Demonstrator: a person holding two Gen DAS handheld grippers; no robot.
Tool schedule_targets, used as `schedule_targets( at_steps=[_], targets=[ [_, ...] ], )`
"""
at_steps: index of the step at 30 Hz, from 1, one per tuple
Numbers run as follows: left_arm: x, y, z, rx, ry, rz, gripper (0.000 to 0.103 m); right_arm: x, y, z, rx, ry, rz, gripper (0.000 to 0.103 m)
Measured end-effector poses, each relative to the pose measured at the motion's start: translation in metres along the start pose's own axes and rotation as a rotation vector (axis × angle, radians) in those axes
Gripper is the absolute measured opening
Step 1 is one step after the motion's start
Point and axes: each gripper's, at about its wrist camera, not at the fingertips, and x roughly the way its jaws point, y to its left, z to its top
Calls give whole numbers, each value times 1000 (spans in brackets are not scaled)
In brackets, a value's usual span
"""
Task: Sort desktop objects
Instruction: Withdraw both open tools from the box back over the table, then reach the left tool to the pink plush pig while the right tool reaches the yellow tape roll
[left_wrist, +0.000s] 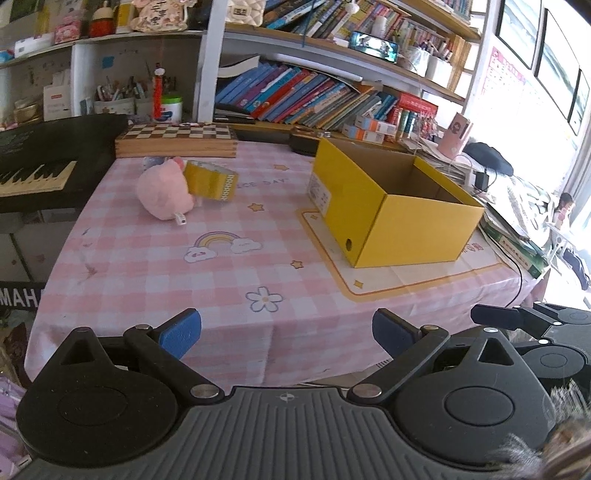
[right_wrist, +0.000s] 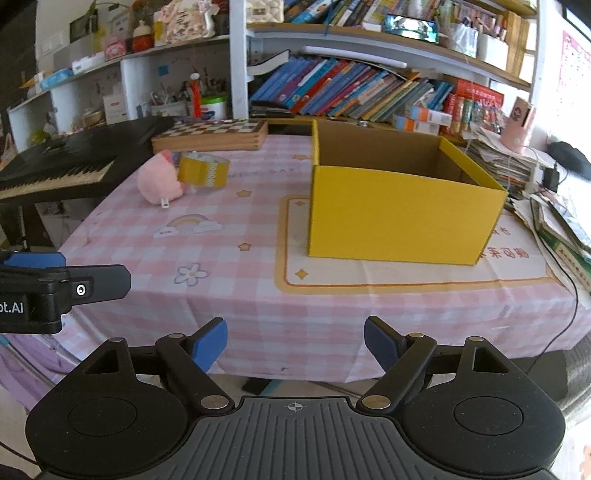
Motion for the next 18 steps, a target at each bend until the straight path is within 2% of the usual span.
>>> schedule_targets(
  at_steps=[18],
  targets=[
    [-11, 33, -1, -37, -12, 81, 102, 12, 36, 14, -53, -2, 88, 84]
  ],
)
